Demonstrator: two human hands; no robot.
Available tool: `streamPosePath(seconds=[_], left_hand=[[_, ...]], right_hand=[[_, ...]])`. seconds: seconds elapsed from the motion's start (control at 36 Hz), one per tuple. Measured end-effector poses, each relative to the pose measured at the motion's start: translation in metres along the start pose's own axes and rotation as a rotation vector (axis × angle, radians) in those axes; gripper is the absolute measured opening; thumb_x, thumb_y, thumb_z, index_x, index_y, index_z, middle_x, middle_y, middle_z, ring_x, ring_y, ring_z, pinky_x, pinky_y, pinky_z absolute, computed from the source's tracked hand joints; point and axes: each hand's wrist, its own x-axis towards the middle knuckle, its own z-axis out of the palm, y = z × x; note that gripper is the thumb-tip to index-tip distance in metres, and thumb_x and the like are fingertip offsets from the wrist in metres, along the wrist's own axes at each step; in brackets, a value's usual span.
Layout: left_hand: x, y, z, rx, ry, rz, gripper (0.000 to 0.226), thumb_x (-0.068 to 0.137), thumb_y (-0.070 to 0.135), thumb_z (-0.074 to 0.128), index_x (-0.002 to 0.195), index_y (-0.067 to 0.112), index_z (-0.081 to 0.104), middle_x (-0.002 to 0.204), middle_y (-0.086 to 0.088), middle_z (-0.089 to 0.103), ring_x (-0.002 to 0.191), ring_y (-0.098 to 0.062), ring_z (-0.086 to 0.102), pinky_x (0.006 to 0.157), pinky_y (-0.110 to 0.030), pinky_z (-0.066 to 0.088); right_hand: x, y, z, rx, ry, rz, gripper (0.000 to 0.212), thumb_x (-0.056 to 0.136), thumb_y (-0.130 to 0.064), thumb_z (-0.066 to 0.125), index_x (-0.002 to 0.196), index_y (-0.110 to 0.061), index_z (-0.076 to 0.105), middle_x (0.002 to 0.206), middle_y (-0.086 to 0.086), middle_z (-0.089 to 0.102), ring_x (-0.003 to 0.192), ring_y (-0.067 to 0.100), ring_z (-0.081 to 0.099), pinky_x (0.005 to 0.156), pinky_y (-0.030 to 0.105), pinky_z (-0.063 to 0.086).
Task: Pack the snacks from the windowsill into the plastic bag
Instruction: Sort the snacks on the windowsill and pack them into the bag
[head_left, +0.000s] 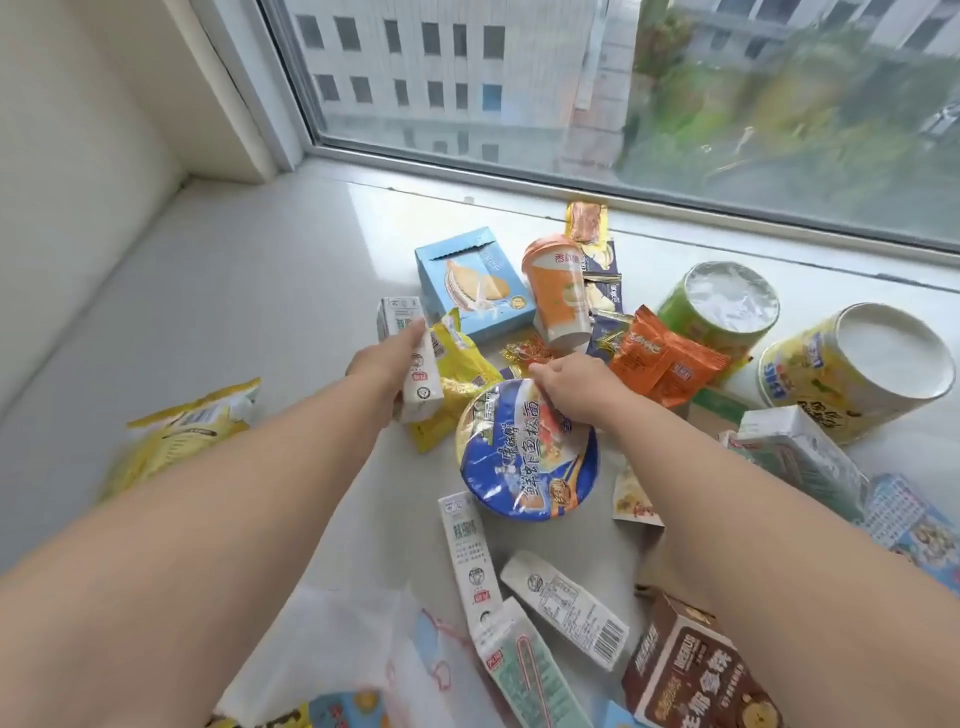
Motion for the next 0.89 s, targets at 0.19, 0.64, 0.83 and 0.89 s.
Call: streamPosePath(seconds=[0.19, 0.64, 0.83, 0.89], left_hand=[[0.038, -0.011, 0.026, 0.588, 0.140, 0.243, 0.083, 0.066, 0.073, 0.064, 0.128, 0.018, 0.055, 0.136, -0.008, 0.032, 0.128, -0.029, 0.030, 0.104, -0.046, 0.038], [0.076, -0.002, 0.036, 0.749, -0.180, 0.312, 0.062, 0.044, 0.074, 0.055, 0.090, 0.033, 0.058, 0.107, -0.007, 0.062, 0.109, -0.032, 0.055, 0.095, -0.041, 0.046], [0.058, -0.001, 0.041, 0.808, -0.137, 0.308, 0.081, 0.053, 0.069, 0.052, 0.120, 0.025, 0.052, 0.121, -0.011, 0.044, 0.118, -0.034, 0.043, 0.100, -0.042, 0.041], [0.056, -0.005, 0.041, 0.809, -0.124, 0.313, 0.079, 0.062, 0.070, 0.056, 0.124, 0.023, 0.050, 0.123, -0.012, 0.043, 0.119, -0.035, 0.041, 0.099, -0.039, 0.040]], right_hand=[[0.036, 0.003, 0.005, -0.359, 0.041, 0.052, 0.027, 0.087, -0.038, 0.055, 0.082, -0.013, 0.065, 0.090, 0.006, 0.064, 0.086, 0.026, 0.061, 0.072, 0.032, 0.050], [0.079, 0.000, 0.041, -0.421, -0.005, -0.082, 0.073, 0.075, -0.035, 0.072, 0.135, -0.016, 0.034, 0.128, 0.009, 0.040, 0.119, 0.029, 0.044, 0.091, 0.040, 0.044], [0.062, 0.003, 0.057, -0.183, -0.011, 0.083, 0.058, 0.079, -0.022, 0.072, 0.127, -0.014, 0.040, 0.124, 0.009, 0.054, 0.111, 0.028, 0.053, 0.086, 0.037, 0.047], [0.056, 0.004, 0.056, -0.149, 0.025, 0.161, 0.056, 0.079, -0.021, 0.072, 0.125, -0.014, 0.041, 0.122, 0.009, 0.055, 0.111, 0.028, 0.054, 0.083, 0.036, 0.046]])
